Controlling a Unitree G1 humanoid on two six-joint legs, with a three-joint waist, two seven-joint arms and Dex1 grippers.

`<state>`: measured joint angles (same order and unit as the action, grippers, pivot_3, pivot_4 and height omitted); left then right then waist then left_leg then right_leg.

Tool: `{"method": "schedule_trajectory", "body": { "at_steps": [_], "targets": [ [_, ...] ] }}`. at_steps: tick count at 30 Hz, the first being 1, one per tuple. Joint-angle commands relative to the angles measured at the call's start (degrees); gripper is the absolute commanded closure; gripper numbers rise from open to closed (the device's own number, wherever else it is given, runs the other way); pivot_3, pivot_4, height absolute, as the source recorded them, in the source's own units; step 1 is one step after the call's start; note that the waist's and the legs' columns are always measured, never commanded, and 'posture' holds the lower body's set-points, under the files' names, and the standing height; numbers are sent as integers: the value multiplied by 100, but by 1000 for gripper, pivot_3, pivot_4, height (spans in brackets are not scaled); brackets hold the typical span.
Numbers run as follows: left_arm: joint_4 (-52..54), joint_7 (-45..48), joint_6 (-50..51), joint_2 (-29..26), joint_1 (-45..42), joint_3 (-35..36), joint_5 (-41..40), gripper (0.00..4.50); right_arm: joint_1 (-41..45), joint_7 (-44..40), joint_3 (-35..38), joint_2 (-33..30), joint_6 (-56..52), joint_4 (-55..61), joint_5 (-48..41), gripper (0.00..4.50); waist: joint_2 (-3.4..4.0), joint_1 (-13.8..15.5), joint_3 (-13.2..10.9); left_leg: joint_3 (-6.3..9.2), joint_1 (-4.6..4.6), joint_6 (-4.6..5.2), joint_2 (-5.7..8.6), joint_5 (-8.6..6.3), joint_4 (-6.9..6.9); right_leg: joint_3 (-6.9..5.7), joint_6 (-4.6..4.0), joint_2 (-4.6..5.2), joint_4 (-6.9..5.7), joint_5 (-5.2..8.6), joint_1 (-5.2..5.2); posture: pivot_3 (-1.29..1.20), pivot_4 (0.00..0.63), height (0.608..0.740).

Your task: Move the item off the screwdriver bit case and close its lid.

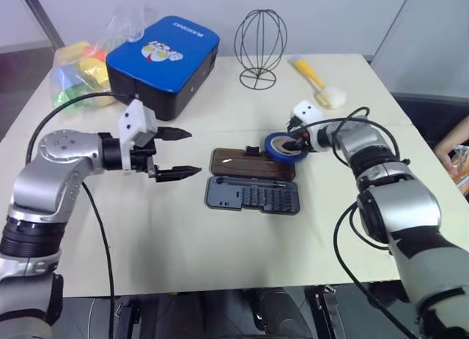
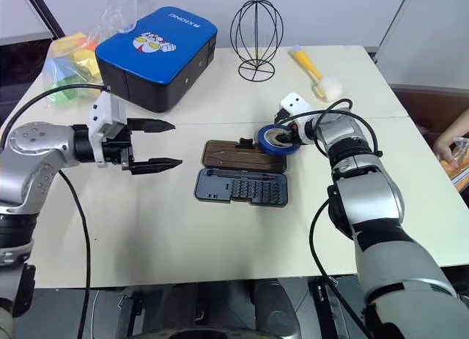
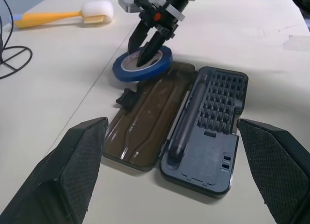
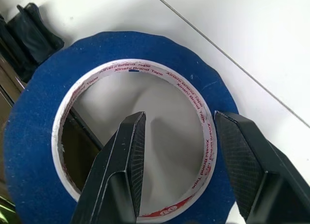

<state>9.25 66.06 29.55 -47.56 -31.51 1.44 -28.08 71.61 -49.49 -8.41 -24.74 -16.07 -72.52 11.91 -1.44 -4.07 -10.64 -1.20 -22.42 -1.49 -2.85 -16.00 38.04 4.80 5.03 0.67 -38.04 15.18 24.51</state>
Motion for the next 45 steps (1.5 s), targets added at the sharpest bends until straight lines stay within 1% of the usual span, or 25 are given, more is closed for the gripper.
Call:
{"method": "schedule_trajectory", "body": {
  "at_steps": [1, 5, 10, 18, 22, 28, 29, 31, 32, 35, 39, 45],
  "targets": [
    [222, -24, -3, -182, 69, 304, -93, 0, 322, 11, 49, -128, 78, -53, 10, 2200, 4, -4, -3, 0, -5, 0, 0, 0, -1, 0, 0, 0, 0, 0, 7, 0, 150, 737],
    [334, -80, 31, -203, 149, 349, -122, 0, 269, 219, 0, -113, 162, -191, 129, 2200, 4, -8, -4, -1, -5, 0, 0, 0, -6, 0, -1, -1, 0, 1, 10, 0, 150, 737],
    [431, -112, 85, -249, 222, 414, -133, 0, 383, 192, 237, -46, 45, -219, -83, 2200, 5, -9, -5, -2, -6, 0, 0, 0, -7, 2, -1, -1, 0, 0, 10, 0, 150, 737],
    [475, -133, 110, -299, 292, 458, -148, 0, 505, -645, 222, -6, -40, 210, -148, 2200, 16, -12, -12, -2, -6, 0, 0, 0, -7, 2, 0, -1, 0, 0, 11, 0, 150, 737],
    [506, -166, 97, -282, 344, 433, -158, 0, 599, -781, 297, -101, -200, 370, -241, 2200, 19, -9, -14, -2, -6, 0, 0, 0, -7, 1, 0, -1, 0, 0, 11, 0, 150, 737],
    [448, -147, 83, -262, 314, 388, -166, 0, 1001, -1040, 673, -327, -1064, 426, -674, 2200, 24, 0, -21, -3, -8, 0, 0, 0, -7, 1, -1, 0, 0, 0, 12, 0, 150, 737],
    [446, -149, 85, -257, 307, 387, -169, 0, 967, -1037, 598, -363, -945, 477, -606, 2200, 24, 0, -21, -3, -8, 0, 0, 0, -7, 1, -1, 0, 0, 0, 12, 0, 150, 737],
    [451, -157, 99, -246, 298, 388, -185, 0, 719, -928, 202, -461, -299, 609, -218, 2200, 24, -2, -21, -2, -7, 0, 0, 0, -7, 1, -1, -1, 1, 0, 12, 0, 150, 737],
    [457, -161, 100, -240, 297, 382, -187, 0, 619, -859, 115, -464, -211, 573, -136, 2200, 23, -5, -20, -3, -7, 0, 0, 0, -7, 1, -1, -1, 1, 0, 12, 0, 150, 737],
    [443, -173, 79, -222, 299, 355, -180, 0, 473, -758, 126, -362, -305, 372, -163, 2200, 24, -6, -21, -3, -7, 0, 0, 0, -7, 1, -1, -1, 1, 0, 12, 0, 150, 737],
    [454, -166, 111, -247, 269, 372, -204, 0, 280, -225, 112, -234, -132, 125, -72, 2200, 26, -13, -22, -4, -8, 0, 0, 0, -7, 2, 0, -1, 0, 0, 15, 0, 150, 737],
    [466, -144, 148, -342, 269, 427, -205, 0, 99, -96, 75, -72, -102, -33, -61, 2200, 27, -16, -23, -4, -9, 0, -1, 0, -7, 3, -1, -2, -1, 0, 16, 0, 150, 737]
  ]
}}
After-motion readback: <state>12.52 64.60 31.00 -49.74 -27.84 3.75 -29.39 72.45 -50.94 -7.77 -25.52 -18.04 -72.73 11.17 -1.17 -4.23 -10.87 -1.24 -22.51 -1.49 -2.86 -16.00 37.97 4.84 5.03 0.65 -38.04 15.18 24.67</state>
